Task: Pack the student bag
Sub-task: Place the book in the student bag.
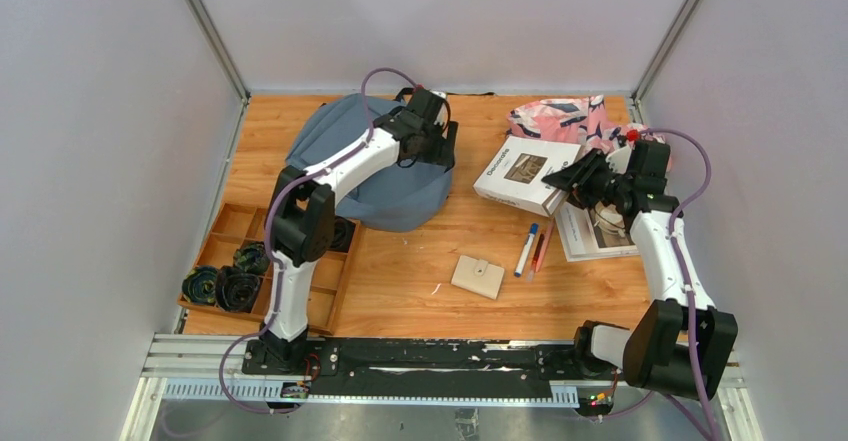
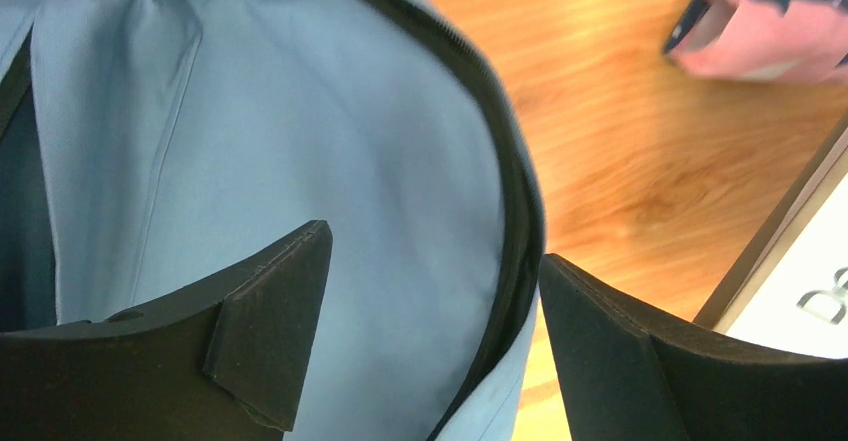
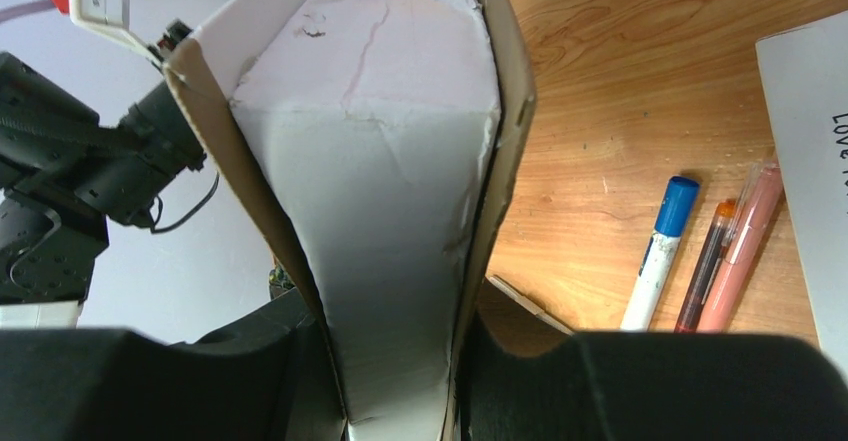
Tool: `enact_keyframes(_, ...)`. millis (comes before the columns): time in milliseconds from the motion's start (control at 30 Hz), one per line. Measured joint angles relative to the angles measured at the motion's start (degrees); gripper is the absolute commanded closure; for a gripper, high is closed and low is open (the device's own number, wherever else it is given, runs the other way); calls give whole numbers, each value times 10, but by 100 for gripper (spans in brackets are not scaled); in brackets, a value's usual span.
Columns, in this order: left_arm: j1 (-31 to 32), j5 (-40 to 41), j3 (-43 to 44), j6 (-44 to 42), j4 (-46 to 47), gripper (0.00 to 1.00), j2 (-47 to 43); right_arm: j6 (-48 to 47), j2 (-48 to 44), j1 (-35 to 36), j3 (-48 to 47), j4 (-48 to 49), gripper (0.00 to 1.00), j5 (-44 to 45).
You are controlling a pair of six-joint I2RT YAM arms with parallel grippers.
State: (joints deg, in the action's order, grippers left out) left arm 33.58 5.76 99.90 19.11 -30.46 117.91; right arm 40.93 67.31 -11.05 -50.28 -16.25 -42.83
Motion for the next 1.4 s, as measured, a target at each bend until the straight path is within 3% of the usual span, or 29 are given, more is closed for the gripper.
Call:
enact_keyframes(167, 0, -4, 68, 23, -2, 19, 50, 0, 0, 0, 2, 0, 91, -4)
enact_keyframes(500, 0, 0, 90, 47, -22, 36, 95, 0, 0, 0, 3, 0, 91, -5)
enact_keyframes(733, 1, -1, 97, 56, -27, 54, 105, 0, 0, 0, 3, 0, 91, -5)
enact_keyframes(1133, 1, 25, 108, 47, -45, 99, 105, 0, 0, 0, 3, 0, 91, -5)
enact_keyframes(1400, 1, 36, 123, 32, -62, 100, 105, 0, 0, 0, 3, 0, 90, -6)
